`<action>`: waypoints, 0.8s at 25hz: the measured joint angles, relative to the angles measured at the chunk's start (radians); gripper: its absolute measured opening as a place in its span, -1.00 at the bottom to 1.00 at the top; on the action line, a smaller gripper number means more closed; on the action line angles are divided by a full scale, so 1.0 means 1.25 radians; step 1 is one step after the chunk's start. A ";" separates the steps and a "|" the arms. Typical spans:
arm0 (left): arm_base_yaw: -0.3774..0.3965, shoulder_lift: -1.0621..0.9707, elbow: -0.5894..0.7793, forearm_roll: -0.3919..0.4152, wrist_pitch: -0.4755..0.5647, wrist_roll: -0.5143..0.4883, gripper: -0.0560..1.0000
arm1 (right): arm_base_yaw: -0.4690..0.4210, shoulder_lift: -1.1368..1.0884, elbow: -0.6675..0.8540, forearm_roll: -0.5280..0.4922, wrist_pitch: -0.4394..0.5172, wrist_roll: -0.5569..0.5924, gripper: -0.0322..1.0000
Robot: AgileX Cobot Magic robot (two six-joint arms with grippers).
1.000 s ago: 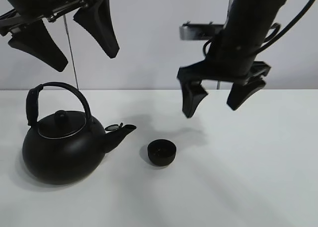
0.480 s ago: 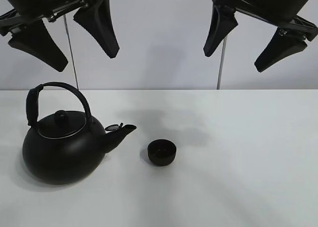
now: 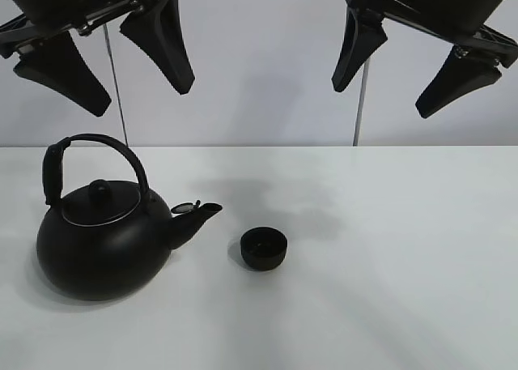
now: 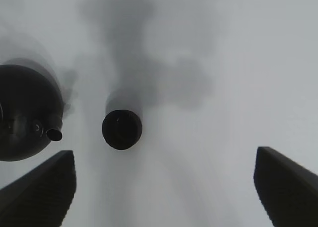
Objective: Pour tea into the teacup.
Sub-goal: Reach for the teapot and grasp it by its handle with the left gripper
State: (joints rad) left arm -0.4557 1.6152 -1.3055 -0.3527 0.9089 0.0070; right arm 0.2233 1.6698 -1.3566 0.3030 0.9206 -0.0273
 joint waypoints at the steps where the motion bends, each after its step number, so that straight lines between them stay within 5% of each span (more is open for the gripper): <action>1: 0.000 0.000 0.000 0.000 0.000 0.000 0.31 | 0.000 0.000 0.000 0.000 0.000 0.000 0.37; 12: 0.000 0.000 0.000 0.000 0.004 0.000 0.31 | 0.000 0.000 0.000 0.000 -0.009 0.003 0.37; 20: 0.014 -0.015 0.005 0.029 0.007 0.000 0.31 | 0.000 0.000 0.000 0.000 -0.088 0.004 0.37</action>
State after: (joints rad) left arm -0.4386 1.5969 -1.2995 -0.3167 0.9182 0.0070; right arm 0.2233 1.6698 -1.3566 0.3030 0.8101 -0.0219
